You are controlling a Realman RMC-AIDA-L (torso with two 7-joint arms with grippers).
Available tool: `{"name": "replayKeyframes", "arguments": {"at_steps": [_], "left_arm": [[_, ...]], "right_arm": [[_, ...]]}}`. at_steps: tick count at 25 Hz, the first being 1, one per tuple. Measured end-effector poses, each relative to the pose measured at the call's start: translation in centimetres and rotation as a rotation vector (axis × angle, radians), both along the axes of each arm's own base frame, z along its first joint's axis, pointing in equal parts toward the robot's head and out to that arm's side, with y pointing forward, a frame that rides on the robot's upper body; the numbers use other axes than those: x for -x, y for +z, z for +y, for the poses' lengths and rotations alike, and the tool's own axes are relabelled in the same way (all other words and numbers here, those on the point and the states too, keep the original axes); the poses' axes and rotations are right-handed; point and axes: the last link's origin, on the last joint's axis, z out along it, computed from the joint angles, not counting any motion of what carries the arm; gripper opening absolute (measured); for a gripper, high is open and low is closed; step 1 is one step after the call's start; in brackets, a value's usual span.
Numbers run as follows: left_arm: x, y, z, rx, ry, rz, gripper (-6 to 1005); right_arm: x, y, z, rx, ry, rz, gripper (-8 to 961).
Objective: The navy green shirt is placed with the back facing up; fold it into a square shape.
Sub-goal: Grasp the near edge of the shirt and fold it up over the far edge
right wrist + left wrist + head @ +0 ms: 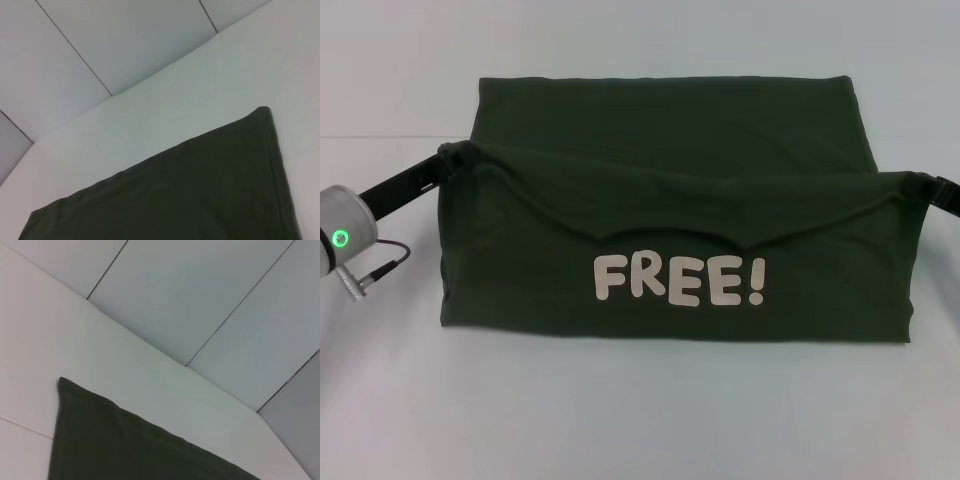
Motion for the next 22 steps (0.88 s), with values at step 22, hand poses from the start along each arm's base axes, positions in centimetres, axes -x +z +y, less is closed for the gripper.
{"name": "replayKeyframes", "arguments": {"at_steps": [22], "left_arm": [[-0.9,-2.1,1.1,-0.009,0.027,0.069,77]], "right_arm": [[0.1,-0.6,0.5,-0.015,-0.015,-0.007,117]]}}
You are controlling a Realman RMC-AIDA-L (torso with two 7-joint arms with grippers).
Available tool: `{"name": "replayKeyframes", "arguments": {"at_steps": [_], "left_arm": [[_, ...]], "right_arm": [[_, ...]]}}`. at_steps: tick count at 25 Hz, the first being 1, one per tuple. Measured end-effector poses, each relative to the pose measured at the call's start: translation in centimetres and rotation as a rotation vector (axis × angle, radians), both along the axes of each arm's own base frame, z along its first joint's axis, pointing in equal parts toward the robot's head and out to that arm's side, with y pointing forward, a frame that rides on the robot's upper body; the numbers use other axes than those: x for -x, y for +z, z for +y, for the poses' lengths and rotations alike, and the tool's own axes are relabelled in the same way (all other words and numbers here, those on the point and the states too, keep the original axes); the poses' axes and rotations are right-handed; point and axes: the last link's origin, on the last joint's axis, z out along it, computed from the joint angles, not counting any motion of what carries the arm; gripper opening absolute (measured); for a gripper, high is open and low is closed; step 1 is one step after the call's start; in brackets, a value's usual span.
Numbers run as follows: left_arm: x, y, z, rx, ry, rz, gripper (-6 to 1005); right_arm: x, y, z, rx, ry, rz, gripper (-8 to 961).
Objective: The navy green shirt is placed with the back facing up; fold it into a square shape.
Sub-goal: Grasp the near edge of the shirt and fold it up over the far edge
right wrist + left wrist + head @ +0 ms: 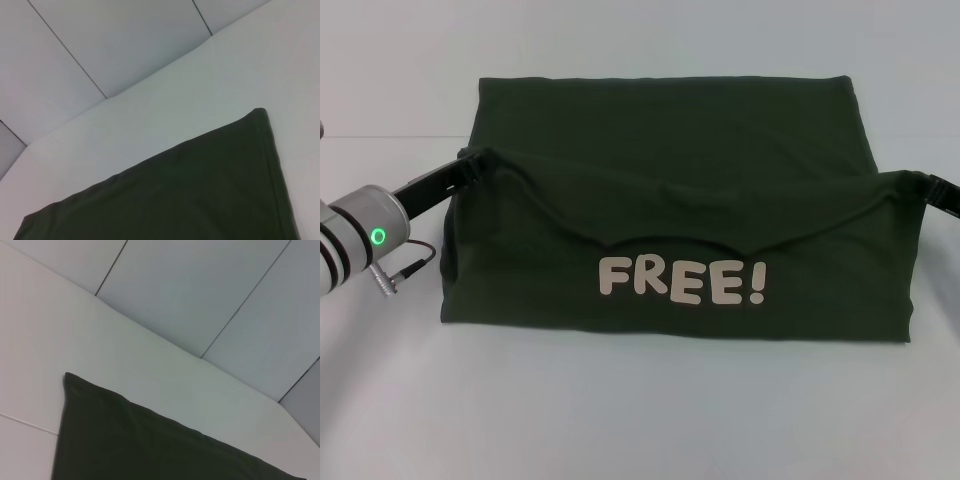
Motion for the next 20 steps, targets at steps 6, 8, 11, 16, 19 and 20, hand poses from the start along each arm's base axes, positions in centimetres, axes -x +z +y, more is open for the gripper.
{"name": "replayKeyframes", "arguments": {"at_steps": [6,8,11,16,19,20], "left_arm": [[-0.1,-0.5,-0.2,-0.023,-0.032,0.028,78],[0.0,-0.8,-0.3,-0.033,-0.041,0.036,79],[0.2,-0.9,-0.5,-0.045,-0.038,0.034,148],[0.8,-0.4,-1.0,-0.102,-0.033,0.016,366],[1.3,-0.2,-1.5,-0.150,-0.013,-0.032,571],[1.5,-0.1,-1.7,-0.157,-0.006,-0.052,618]], "right_arm": [[-0.2,-0.1,-0.2,-0.003,0.005,-0.011,144],[-0.3,-0.2,-0.4,-0.001,0.006,-0.007,154],[-0.3,-0.3,-0.6,0.001,0.013,-0.005,167],[-0.4,-0.3,-0.8,0.001,0.019,0.004,313],[-0.5,-0.1,-1.3,-0.015,0.033,0.029,506],[-0.6,0.1,-1.6,-0.022,0.042,0.037,629]]}}
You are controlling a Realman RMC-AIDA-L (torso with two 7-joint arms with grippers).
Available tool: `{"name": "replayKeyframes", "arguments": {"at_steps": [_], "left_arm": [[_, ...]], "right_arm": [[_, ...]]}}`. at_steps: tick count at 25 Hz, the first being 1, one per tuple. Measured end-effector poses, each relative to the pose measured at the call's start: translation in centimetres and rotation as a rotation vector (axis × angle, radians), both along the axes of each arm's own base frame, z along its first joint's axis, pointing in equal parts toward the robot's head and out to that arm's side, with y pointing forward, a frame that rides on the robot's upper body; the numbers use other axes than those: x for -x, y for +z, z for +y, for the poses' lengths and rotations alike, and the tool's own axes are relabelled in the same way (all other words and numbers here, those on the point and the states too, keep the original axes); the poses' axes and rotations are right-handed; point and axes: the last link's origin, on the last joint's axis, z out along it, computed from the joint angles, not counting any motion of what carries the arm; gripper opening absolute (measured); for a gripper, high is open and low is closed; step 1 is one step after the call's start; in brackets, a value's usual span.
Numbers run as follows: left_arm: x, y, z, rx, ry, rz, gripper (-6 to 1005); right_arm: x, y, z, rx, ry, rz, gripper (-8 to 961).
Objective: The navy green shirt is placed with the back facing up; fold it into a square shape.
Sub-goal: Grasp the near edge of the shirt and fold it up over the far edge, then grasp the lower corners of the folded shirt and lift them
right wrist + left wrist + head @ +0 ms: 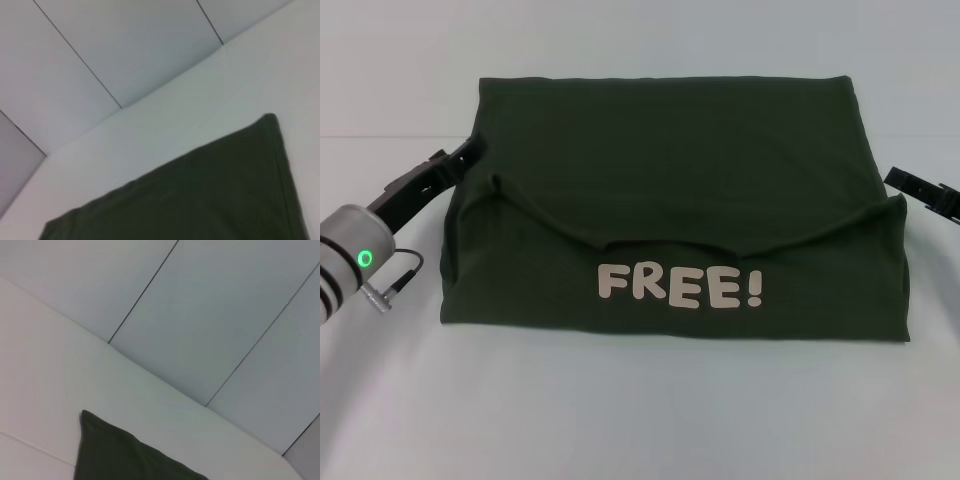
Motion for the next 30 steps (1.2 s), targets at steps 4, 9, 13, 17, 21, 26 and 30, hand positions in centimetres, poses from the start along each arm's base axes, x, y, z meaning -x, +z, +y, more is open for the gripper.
{"name": "replayKeyframes", "arguments": {"at_steps": [4,9,13,17,21,26,30], "left_arm": [[0.4,1.1,-1.1,0.049,-0.035,-0.095,774],[0.5,3.1,-2.8,0.242,-0.122,-0.183,837],[0.9,4.2,-3.8,0.424,-0.124,-0.156,888],[1.8,4.3,-4.3,0.532,-0.076,-0.041,900],[2.5,4.5,-4.4,0.559,-0.051,0.016,900],[3.1,4.6,-4.6,0.568,-0.027,0.053,899],[3.4,4.4,-4.6,0.579,-0.017,0.074,899]], "right_arm": [[-0.2,0.7,-1.5,-0.012,0.053,0.042,782],[-0.5,1.4,-3.8,0.040,0.139,0.078,911],[-0.8,1.5,-5.7,0.080,0.194,0.076,946],[-1.2,1.2,-6.7,0.097,0.211,0.059,946],[-1.4,0.6,-7.1,0.126,0.211,0.036,946],[-1.2,0.2,-7.0,0.140,0.220,0.025,946],[-1.1,0.2,-6.9,0.140,0.225,0.022,946]]}}
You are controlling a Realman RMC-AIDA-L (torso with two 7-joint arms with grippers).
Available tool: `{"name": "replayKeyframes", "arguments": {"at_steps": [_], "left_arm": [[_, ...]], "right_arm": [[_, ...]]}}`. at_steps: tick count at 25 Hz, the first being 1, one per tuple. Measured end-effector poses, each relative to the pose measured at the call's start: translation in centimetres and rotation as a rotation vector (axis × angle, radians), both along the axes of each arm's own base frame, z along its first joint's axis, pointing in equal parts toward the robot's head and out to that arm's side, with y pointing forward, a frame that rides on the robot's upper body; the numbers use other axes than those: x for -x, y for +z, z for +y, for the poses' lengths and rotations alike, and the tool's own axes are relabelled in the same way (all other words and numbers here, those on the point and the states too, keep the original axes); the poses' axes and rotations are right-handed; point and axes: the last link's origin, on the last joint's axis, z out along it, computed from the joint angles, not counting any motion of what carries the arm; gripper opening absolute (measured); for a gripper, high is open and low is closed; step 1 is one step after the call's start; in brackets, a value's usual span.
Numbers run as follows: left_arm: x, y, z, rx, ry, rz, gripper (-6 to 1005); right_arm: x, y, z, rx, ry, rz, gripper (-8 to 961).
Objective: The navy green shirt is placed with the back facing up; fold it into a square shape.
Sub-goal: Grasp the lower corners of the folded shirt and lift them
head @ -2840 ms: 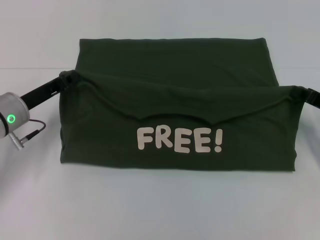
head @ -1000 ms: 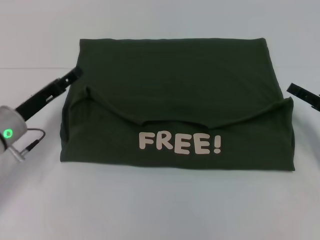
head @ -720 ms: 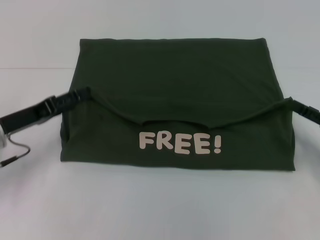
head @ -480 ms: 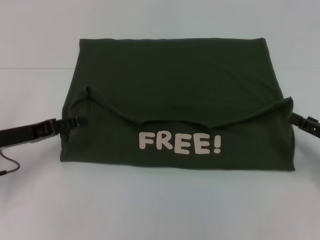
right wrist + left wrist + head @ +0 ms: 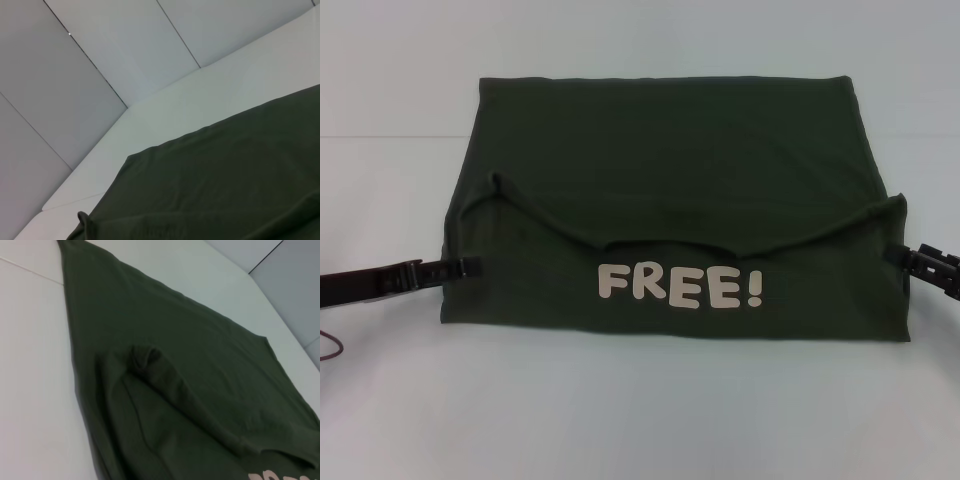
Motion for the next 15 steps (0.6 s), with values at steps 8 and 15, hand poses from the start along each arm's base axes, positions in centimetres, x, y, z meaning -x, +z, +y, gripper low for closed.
{"name": "replayKeyframes", "arguments": {"at_steps": [8,15], "left_arm": [[0.1,-0.8,0.1,-0.006,-0.001,0.025,898],[0.0,-1.9,-0.2,0.019,-0.009,0.034,897]], "right_arm": [[0.1,0.0,0.1,0.000,0.002,0.000,947],[0.2,0.0,0.2,0.000,0.007,0.000,947]]}}
